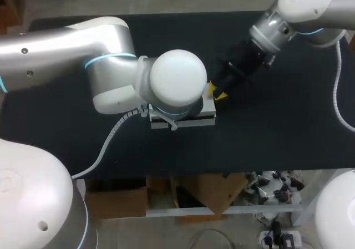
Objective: Assemble the packaging by folding the flat box into shape, placing the metal phone stand inside, and closing the box properly
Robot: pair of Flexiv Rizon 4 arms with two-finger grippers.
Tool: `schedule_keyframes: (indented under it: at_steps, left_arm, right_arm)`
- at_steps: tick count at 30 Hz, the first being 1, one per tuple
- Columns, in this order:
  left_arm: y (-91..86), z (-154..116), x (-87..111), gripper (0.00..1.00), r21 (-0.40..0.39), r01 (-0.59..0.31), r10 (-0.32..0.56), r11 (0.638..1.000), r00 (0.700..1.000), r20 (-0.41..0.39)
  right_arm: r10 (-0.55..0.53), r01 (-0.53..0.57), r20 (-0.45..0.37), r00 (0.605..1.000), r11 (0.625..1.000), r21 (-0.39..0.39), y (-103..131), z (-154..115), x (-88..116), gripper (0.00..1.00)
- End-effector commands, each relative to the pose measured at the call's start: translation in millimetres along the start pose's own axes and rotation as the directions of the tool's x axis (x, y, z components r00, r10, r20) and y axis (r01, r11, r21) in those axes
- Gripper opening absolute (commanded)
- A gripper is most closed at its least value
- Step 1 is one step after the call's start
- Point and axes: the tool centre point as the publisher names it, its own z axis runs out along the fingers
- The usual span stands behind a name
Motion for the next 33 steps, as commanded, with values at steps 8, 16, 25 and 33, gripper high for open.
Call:
schedule_keyframes:
  at_steps: [8, 16, 25, 33]
  left_arm:
    - [-1.6, -0.1, 3.1, 0.33, -0.009, 0.000, 0.000, 1.000, 1.000, 0.006]
    - [-2.0, -0.7, 3.3, 0.34, -0.009, -0.002, 0.002, 1.000, 1.000, 0.007]
    - [-1.7, -1.5, 3.6, 0.36, -0.008, -0.003, 0.003, 1.000, 1.000, 0.008]
    - [-2.3, -3.3, 3.8, 0.37, -0.006, -0.007, 0.007, 1.000, 1.000, 0.011]
  right_arm:
    - [-0.051, 0.050, -0.007, 0.999, 0.996, -0.068, -22.5, -1.7, 7.9, 0.00]
    - [-0.083, 0.083, -0.004, 0.997, 0.994, -0.069, -34.3, 7.9, 10.2, 0.00]
    - [-0.091, 0.090, -0.006, 0.996, 0.994, -0.055, -45.0, 20.2, 1.3, 0.00]
    - [-0.082, 0.082, -0.006, 0.997, 0.995, -0.057, -47.1, 21.4, -2.9, 0.00]
